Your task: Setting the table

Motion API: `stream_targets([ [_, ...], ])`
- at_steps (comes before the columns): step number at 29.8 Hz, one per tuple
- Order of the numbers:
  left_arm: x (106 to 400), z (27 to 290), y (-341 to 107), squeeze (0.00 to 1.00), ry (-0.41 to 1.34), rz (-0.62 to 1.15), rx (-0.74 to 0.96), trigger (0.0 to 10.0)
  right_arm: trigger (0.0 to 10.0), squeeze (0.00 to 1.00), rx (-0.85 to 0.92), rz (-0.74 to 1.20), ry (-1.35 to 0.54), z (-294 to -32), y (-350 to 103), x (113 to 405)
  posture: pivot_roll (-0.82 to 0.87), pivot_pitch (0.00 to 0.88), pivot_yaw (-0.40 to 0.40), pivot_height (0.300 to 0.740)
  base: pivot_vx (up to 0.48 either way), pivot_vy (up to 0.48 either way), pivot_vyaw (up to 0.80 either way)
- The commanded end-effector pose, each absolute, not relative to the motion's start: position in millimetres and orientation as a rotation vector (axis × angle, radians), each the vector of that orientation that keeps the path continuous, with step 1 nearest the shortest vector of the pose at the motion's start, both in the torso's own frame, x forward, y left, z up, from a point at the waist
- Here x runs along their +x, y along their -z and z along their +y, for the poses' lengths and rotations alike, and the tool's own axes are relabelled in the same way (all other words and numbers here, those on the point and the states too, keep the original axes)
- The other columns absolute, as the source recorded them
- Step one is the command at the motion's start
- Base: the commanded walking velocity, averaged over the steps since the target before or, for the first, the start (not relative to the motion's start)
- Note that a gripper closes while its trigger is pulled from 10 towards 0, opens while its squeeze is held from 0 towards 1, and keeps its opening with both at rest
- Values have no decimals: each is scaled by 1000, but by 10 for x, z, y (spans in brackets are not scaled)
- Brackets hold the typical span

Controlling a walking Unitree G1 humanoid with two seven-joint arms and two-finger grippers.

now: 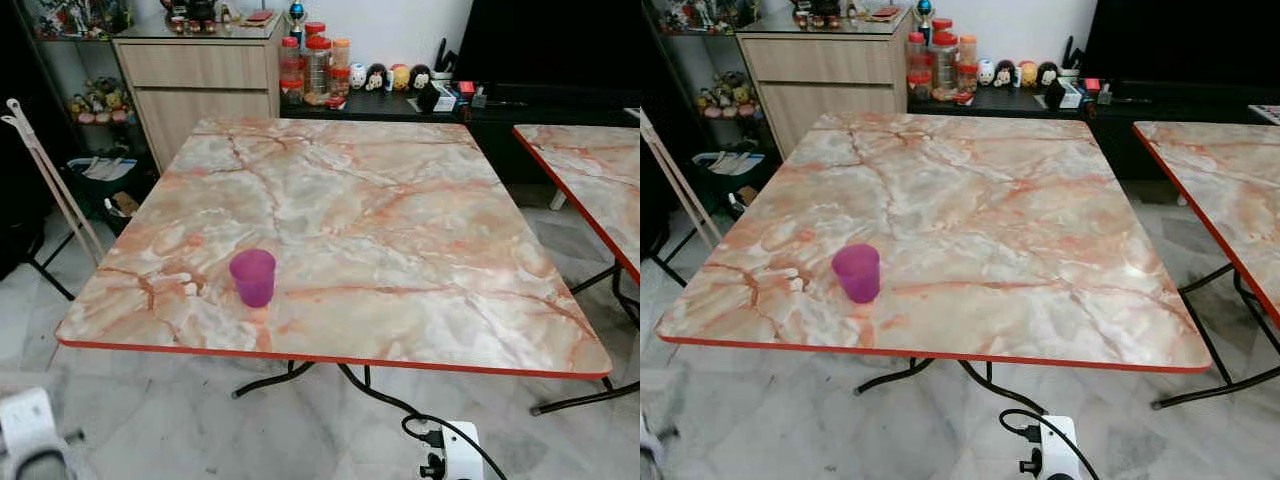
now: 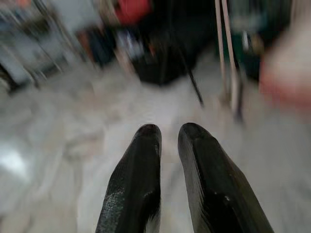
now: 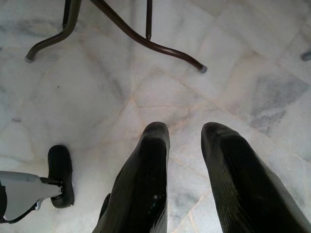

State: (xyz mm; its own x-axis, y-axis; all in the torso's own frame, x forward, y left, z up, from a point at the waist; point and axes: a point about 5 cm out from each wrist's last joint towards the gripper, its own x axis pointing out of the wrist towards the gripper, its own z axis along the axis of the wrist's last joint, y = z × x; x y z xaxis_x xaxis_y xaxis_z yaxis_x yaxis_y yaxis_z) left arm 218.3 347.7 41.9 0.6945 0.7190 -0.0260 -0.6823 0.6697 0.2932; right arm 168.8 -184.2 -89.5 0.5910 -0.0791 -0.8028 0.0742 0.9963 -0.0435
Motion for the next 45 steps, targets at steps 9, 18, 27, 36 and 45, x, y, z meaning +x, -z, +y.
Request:
stream_targets([
  [9, 3175, 2729, -1370, 0, -391, -262, 414, 10000, 10000, 0, 13, 937, 115, -1862, 902, 1667, 3, 0, -1, 740, 0, 0, 0],
  [18, 3623, 2118, -1587, 267, -62, -189, 186, 10000, 10000, 0, 21, 935, 137, -1883, 897, 1674, -8, 0, 10, 740, 0, 0, 0],
  [27, 3723, 2057, -1752, 1000, 139, -66, 136, 10000, 10000, 0, 33, 929, 151, -1885, 890, 1691, -4, 0, 12, 740, 0, 0, 0],
  [36, 3645, 2183, -1900, 1000, 273, 15, 115, 10000, 10000, 0, 33, 940, 138, -1835, 906, 1669, 11, 0, 11, 740, 0, 0, 0],
  [45, 3606, 2122, -1732, 1000, 343, 175, 178, 10000, 10000, 0, 34, 936, 131, -1804, 900, 1693, 11, 0, 19, 740, 0, 0, 0],
])
